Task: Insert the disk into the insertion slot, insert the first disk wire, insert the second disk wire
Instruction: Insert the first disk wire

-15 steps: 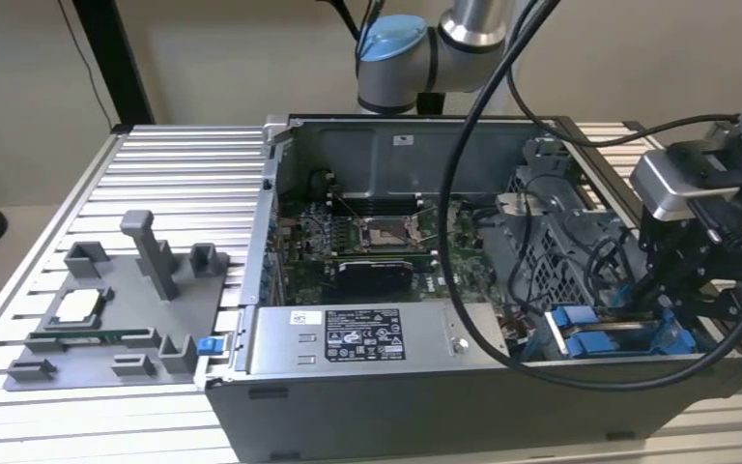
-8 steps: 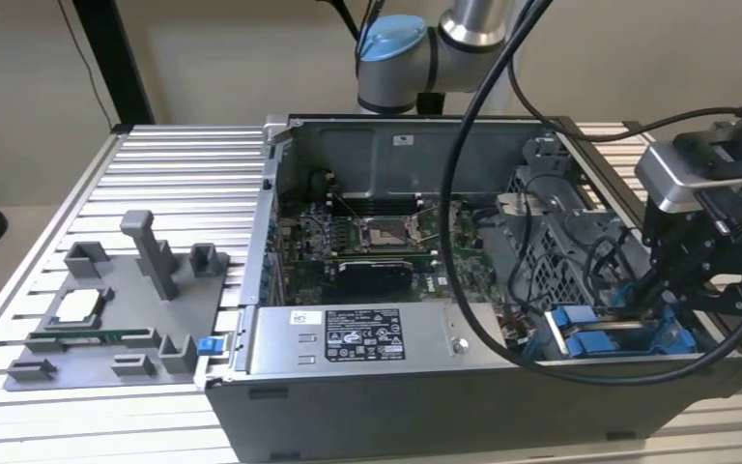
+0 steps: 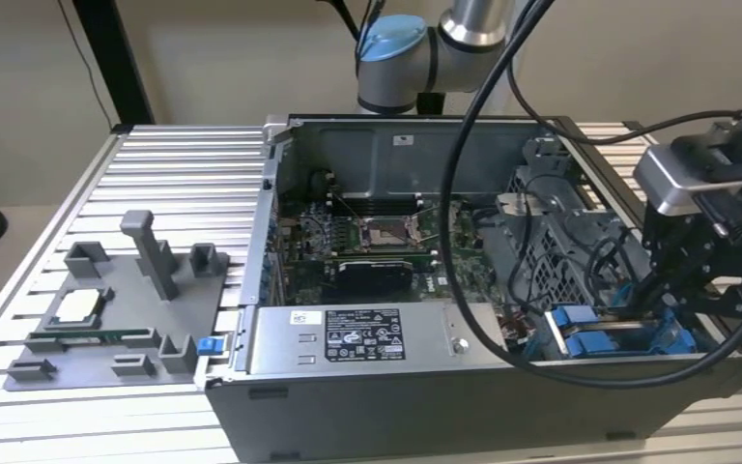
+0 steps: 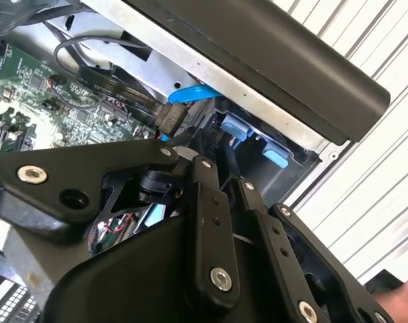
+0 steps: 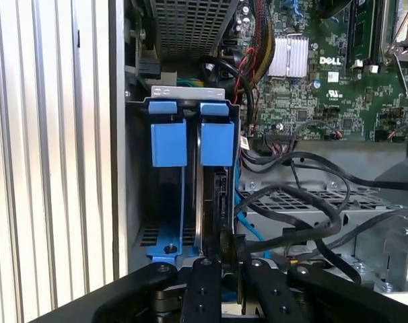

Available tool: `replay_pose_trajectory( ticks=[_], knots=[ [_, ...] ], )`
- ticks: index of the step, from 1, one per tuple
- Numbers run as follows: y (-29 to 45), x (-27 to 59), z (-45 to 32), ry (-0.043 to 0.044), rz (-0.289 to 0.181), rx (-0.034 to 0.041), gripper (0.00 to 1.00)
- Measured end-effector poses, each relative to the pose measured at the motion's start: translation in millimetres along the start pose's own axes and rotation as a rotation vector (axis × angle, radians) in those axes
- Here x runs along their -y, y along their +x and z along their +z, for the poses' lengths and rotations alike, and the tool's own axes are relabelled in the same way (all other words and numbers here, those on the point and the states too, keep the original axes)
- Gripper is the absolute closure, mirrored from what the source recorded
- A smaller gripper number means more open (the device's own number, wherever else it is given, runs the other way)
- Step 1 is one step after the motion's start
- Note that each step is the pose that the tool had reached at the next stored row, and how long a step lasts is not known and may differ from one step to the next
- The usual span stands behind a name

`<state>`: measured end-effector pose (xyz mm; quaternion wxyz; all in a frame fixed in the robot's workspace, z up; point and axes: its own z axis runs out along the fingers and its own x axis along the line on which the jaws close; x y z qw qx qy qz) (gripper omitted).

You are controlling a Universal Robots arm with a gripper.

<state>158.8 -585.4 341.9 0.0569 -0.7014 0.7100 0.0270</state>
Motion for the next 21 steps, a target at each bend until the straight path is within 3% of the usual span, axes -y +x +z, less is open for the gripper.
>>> replay_pose_trajectory(
  ticks=[3, 9, 21],
  knots=[
    [0.1, -0.7, 1.4, 0.0066, -0.001, 0.0004, 1.0],
    [-1.5, -3.6, 2.3, 0.0095, 0.002, 0.0002, 1.0],
    [-1.8, -8.1, 7.3, 0.0263, 0.006, 0.0, 1.0]
  ],
)
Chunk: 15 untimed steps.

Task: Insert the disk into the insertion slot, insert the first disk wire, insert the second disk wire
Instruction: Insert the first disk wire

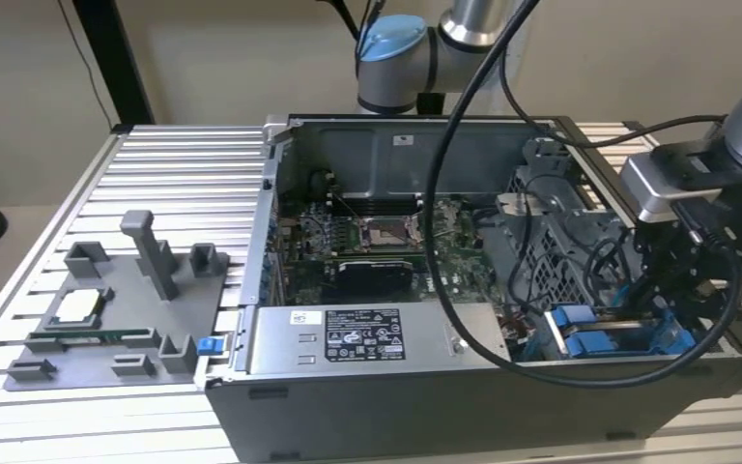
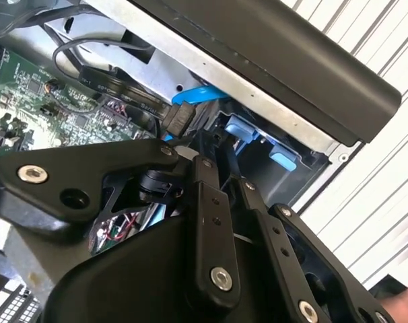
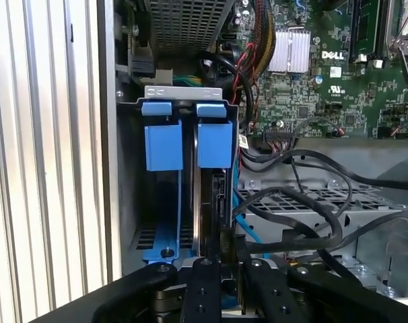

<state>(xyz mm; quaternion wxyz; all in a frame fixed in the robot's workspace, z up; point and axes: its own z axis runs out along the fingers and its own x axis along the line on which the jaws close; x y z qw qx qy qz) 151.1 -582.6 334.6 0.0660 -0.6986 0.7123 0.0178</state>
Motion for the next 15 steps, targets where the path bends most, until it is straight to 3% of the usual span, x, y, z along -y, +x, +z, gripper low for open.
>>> replay_pose_trajectory(
  ticks=[3, 6, 7, 15],
  knots=[
    [-0.5, -1.3, 3.7, 0.0027, 0.003, -0.0027, 1.0],
    [-0.5, -2.5, 5.6, 0.0024, 0.006, 0.0005, 1.0],
    [-0.6, -2.5, 4.5, 0.0024, 0.006, 0.0016, 0.0],
    [-5.0, -0.1, -30.9, 0.0029, 0.005, -0.0007, 0.0]
  ],
)
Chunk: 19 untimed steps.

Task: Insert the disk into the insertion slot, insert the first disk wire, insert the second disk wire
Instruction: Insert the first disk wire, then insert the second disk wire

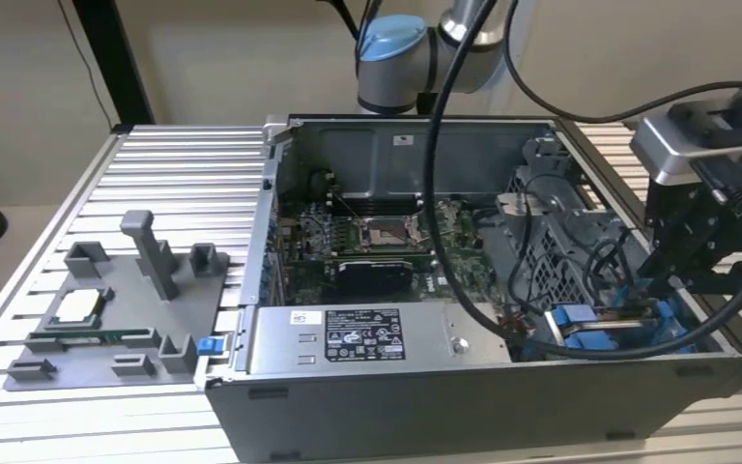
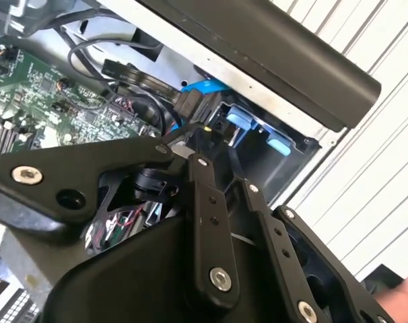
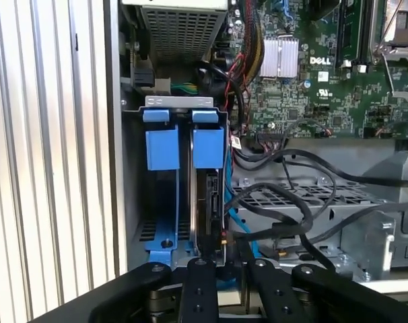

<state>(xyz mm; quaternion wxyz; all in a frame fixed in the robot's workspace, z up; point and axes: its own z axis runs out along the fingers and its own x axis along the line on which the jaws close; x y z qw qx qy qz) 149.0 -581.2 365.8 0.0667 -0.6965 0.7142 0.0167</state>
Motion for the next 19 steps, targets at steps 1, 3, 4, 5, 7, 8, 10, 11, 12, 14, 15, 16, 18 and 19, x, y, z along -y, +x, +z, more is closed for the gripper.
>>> replay_pose_trajectory(
  ticks=[1, 3, 4, 5, 7, 8, 10, 11, 12, 14, 15, 16, 18, 19],
  knots=[
    [-0.4, 0.2, -3.2, 0.0, 0.0, 0.0002, 0.0],
    [-0.6, 0.4, -5.5, -0.0002, 0.0, 0.0002, 0.0],
    [-0.7, 0.4, -5.8, -0.0003, 0.0, 0.0003, 0.0],
    [-0.8, 0.4, -7.1, -0.0007, 0.0, -0.0001, 0.0],
    [-1.6, 0.8, -11.4, -0.0019, 0.0, 0.0, 0.0],
    [-2.3, 1.0, -14.5, -0.002, 0.0, 0.0002, 0.0],
    [-2.9, 4.1, -18.1, -0.0037, 0.001, 0.0016, 0.0],
    [-3.1, 7.3, -18.5, -0.0058, 0.001, 0.0039, 0.0],
    [-3.2, 9.9, -18.4, -0.0066, 0.001, 0.0047, 0.0],
    [-4.1, 15.2, -18.0, -0.0073, 0.001, 0.0056, 0.0],
    [-4.8, 18.0, -17.9, -0.0074, 0.001, 0.0055, 0.0],
    [-5.3, 20.7, -17.6, -0.0075, 0.001, 0.0061, 0.0],
    [-7.1, 25.2, -17.3, -0.0078, 0.001, 0.0063, 0.0],
    [-7.7, 28.1, -17.1, -0.0088, 0.002, 0.0064, 0.0]
  ],
)
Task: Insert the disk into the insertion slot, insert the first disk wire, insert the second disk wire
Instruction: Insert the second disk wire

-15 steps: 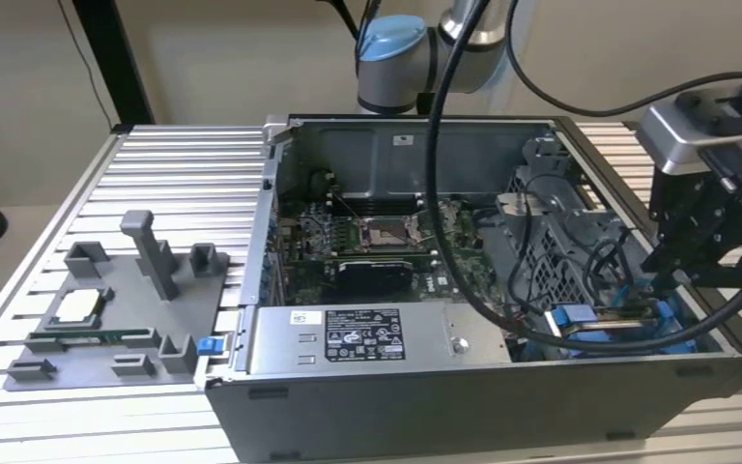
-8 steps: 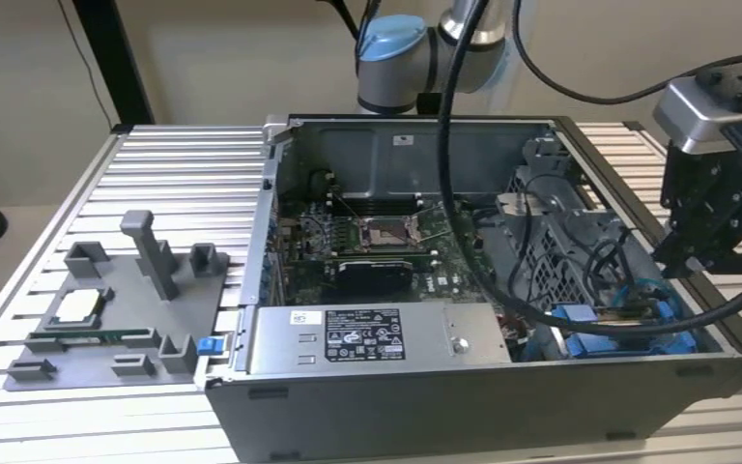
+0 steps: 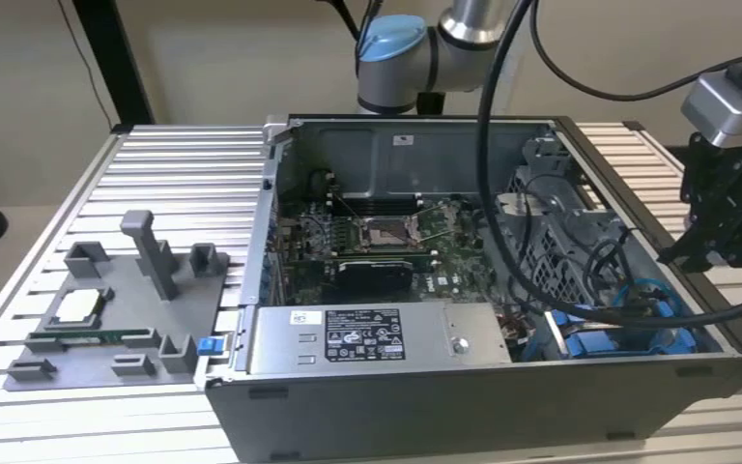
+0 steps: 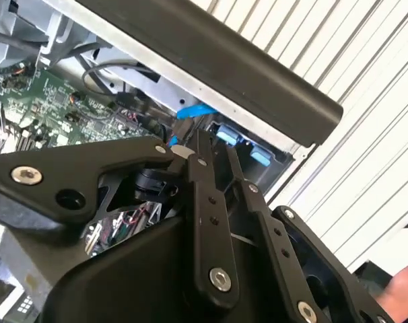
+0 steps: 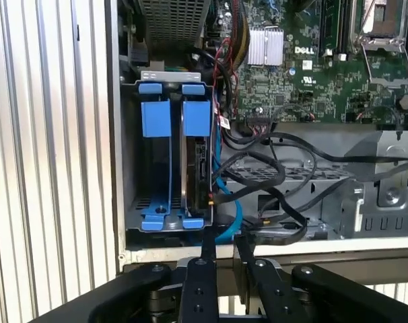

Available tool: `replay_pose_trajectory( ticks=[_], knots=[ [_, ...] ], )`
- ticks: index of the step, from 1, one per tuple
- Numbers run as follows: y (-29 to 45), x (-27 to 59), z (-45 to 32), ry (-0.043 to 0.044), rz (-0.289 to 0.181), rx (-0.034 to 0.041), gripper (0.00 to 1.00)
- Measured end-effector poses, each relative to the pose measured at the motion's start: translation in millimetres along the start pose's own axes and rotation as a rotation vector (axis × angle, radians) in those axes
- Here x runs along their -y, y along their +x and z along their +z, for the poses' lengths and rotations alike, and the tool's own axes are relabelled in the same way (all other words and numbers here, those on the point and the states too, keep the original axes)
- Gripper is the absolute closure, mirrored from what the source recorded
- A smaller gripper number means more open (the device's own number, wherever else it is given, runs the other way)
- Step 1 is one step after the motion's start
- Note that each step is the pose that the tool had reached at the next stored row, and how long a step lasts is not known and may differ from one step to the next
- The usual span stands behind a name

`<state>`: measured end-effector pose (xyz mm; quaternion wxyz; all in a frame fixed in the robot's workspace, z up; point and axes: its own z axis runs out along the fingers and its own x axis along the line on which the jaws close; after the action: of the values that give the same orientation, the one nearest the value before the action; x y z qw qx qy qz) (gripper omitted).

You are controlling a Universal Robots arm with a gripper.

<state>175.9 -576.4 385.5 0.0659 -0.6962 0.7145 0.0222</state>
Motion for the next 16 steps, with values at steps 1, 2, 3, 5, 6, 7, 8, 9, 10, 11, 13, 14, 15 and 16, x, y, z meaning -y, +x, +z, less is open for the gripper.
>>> replay_pose_trajectory(
  ticks=[1, 2, 3, 5, 6, 7, 8, 9, 10, 11, 13, 14, 15, 16],
  knots=[
    [-1.3, 1.6, 0.3, -0.0005, 0.0, 0.0001, 0.0],
    [-3.5, 2.5, 0.6, -0.0007, 0.0, 0.0001, 0.0],
    [-6.2, 2.8, 0.9, -0.0009, 0.0, 0.0, 0.0],
    [-11.0, 2.7, 1.5, -0.001, 0.0, -0.0001, 0.0],
    [-11.7, 2.7, 1.7, -0.0021, 0.001, 0.0003, 0.0],
    [-11.8, 2.8, 1.9, -0.004, 0.001, 0.0005, 0.0],
    [-11.8, 2.7, 2.1, -0.0064, 0.001, 0.001, 0.0],
    [-11.8, 2.7, 2.4, -0.0096, 0.002, 0.0013, 0.0],
    [-11.7, 2.7, 3.2, -0.012, 0.002, 0.0015, 0.0],
    [-11.5, 2.5, 4.0, -0.013, 0.002, 0.0026, 0.0],
    [-11.3, 2.5, 5.6, -0.0136, 0.003, 0.0058, 0.0],
    [-11.2, 2.4, 6.7, -0.0139, 0.003, 0.0079, 0.0],
    [-11.1, 2.4, 7.6, -0.0141, 0.003, 0.0098, 0.0],
    [-11.0, 2.3, 8.5, -0.0144, 0.003, 0.0116, 0.0]
  ],
)
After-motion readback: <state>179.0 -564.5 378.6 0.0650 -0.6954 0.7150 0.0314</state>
